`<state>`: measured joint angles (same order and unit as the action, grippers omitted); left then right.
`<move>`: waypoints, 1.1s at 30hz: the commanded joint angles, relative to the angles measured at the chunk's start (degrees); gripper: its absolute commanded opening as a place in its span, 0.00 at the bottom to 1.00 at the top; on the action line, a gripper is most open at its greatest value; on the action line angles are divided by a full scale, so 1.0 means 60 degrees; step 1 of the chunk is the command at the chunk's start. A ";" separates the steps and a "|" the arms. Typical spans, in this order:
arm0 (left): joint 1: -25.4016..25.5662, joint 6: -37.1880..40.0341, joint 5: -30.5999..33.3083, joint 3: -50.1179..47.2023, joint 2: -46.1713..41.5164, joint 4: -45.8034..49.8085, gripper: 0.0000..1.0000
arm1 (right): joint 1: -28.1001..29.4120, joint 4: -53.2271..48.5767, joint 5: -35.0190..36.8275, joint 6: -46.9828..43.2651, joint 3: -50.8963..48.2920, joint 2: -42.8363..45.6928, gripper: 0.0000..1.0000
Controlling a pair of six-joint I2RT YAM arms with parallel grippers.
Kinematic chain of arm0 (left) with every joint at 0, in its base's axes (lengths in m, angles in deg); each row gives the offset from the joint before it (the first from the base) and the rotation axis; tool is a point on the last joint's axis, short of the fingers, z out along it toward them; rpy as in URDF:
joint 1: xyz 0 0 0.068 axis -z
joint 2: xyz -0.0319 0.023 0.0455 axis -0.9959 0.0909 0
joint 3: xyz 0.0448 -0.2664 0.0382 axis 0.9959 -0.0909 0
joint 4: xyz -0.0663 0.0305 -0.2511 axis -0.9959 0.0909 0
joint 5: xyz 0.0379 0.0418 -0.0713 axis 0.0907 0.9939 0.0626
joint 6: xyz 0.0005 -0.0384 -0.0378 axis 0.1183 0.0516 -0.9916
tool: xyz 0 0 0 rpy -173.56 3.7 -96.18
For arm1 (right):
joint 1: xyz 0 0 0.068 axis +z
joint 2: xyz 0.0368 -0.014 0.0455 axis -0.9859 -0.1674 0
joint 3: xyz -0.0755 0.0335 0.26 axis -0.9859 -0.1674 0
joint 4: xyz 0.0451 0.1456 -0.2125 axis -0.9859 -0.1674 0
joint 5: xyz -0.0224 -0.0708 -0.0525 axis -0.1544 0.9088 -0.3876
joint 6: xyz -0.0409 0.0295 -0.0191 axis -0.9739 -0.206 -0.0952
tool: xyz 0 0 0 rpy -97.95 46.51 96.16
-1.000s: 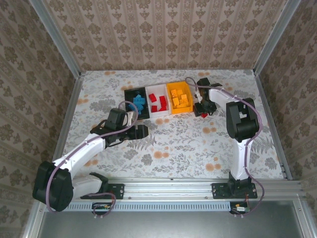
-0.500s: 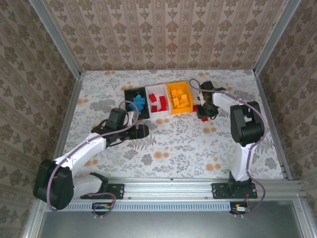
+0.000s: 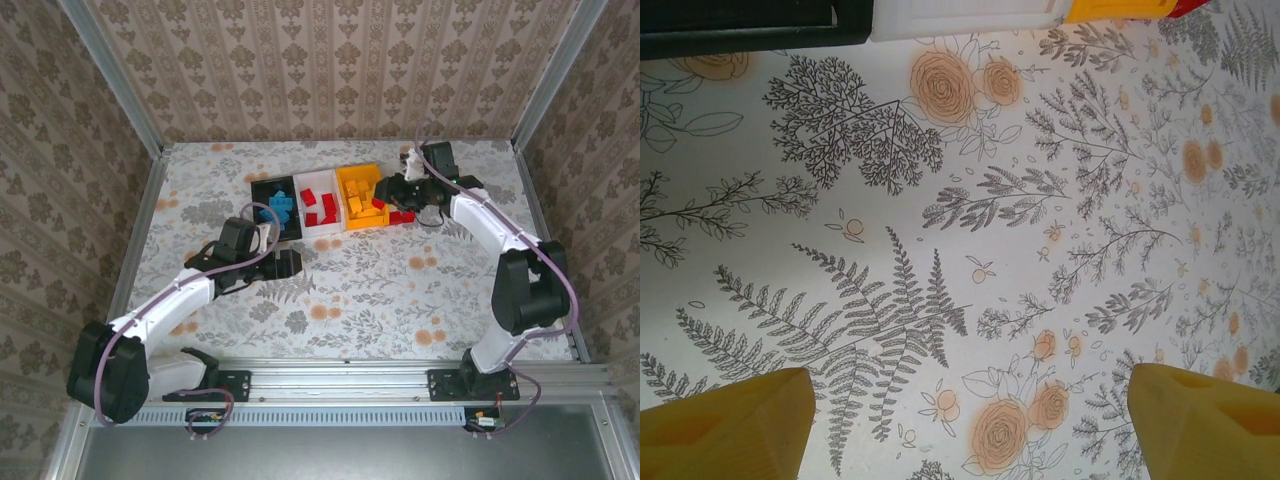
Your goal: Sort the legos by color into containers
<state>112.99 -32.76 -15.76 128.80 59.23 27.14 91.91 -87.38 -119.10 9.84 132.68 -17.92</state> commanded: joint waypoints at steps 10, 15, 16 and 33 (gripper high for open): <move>-0.0294 -0.0077 0.0238 -0.0765 -0.1707 0.0638 0.84 | 0.1774 0.3241 -0.1049 0.4510 0.3947 -0.4527 0.33; -0.0832 0.0018 0.0196 -0.0996 -0.2447 0.1174 0.84 | 0.1964 0.3388 -0.0631 0.5016 0.5111 -0.5845 0.33; -0.0895 0.0046 0.0195 -0.1007 -0.2549 0.1287 0.84 | 0.1971 0.3282 -0.0549 0.4976 0.5256 -0.5989 0.33; -0.1347 0.0214 -0.0025 -0.1087 -0.2721 0.1506 0.85 | 0.1990 0.2476 -0.0211 0.4546 0.6073 -0.6560 0.67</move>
<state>105.32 -32.70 -14.98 122.33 42.75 35.88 103.78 -71.16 -121.35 37.64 167.44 -57.31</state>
